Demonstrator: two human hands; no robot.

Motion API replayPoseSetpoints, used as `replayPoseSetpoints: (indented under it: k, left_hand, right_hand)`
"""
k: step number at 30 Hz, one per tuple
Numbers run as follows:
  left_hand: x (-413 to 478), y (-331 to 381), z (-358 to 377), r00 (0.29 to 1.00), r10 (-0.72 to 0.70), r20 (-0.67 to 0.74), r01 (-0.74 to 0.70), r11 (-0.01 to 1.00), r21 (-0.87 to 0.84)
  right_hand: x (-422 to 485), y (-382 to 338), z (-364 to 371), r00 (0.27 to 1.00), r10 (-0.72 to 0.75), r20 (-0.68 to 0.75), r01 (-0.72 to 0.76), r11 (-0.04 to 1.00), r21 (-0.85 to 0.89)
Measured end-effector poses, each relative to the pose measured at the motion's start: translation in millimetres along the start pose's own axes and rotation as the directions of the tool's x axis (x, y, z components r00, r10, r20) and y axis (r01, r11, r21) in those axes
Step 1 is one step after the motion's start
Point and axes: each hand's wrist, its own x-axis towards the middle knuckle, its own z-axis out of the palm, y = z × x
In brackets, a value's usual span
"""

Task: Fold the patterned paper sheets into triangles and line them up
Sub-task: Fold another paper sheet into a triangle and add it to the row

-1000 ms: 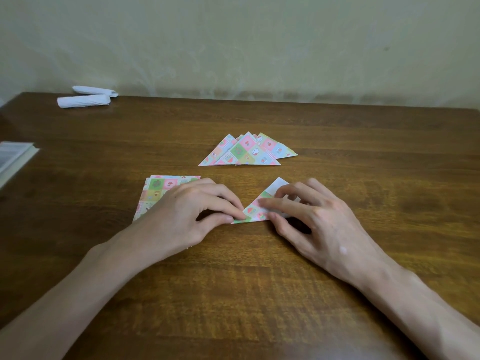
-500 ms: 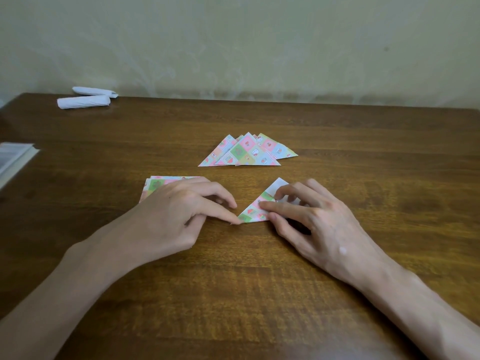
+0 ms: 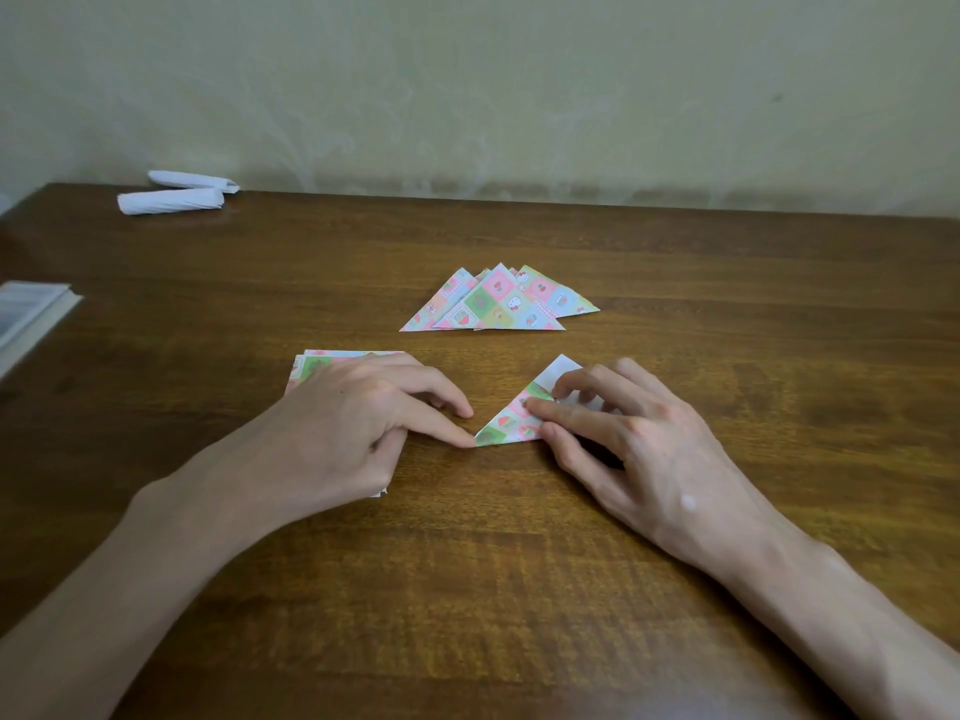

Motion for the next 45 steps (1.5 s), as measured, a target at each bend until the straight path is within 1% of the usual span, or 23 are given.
replayPoseSetpoints:
  k: [7, 14, 18, 22, 26, 28, 33, 36, 40, 45]
  left_hand:
    - [1, 7, 0, 1.0, 0.014, 0.017, -0.015, 0.998, 0.062]
    - [2, 11, 4, 0.997, 0.068, 0.042, -0.073, 0.989, 0.13]
    - [1, 9, 7, 0.997, 0.064, 0.037, -0.069, 0.986, 0.151]
    - [2, 6, 8, 0.998, 0.063, 0.023, -0.065, 0.993, 0.094]
    - [2, -2, 6, 1.0, 0.019, 0.013, -0.019, 0.999, -0.033]
    - [2, -4, 4, 1.0, -0.009, 0.0, 0.009, 0.998, -0.056]
    - [1, 1, 3, 0.998, -0.057, -0.02, 0.057, 0.997, -0.043]
    - [1, 3, 1, 0.999, -0.043, 0.009, 0.043, 0.999, -0.021]
    - [1, 3, 2, 0.998, -0.009, 0.061, 0.006, 0.999, 0.048]
    - [0, 4, 1, 0.997, -0.007, 0.078, 0.003, 0.998, 0.057]
  right_hand:
    - [0, -1, -1, 1.0, -0.002, 0.003, 0.002, 1.0, -0.005]
    - [0, -1, 0, 1.0, -0.004, 0.008, 0.004, 1.0, -0.015]
    - [-1, -1, 0, 1.0, 0.0, 0.007, 0.0, 1.0, -0.019]
    - [-1, -1, 0, 1.0, -0.002, 0.006, 0.002, 1.0, -0.024]
    - [-1, -1, 0, 1.0, -0.002, 0.007, 0.002, 1.0, -0.023]
    - [-1, -1, 0, 1.0, -0.001, 0.005, 0.002, 1.0, -0.022]
    - [-1, -2, 0, 1.0, -0.005, 0.004, 0.005, 1.0, -0.022]
    - [-1, -2, -1, 1.0, -0.003, 0.01, 0.003, 1.0, -0.024]
    - [-1, -1, 0, 1.0, -0.003, 0.011, 0.003, 1.0, -0.02]
    - [-1, -1, 0, 1.0, -0.002, 0.009, 0.002, 1.0, -0.018]
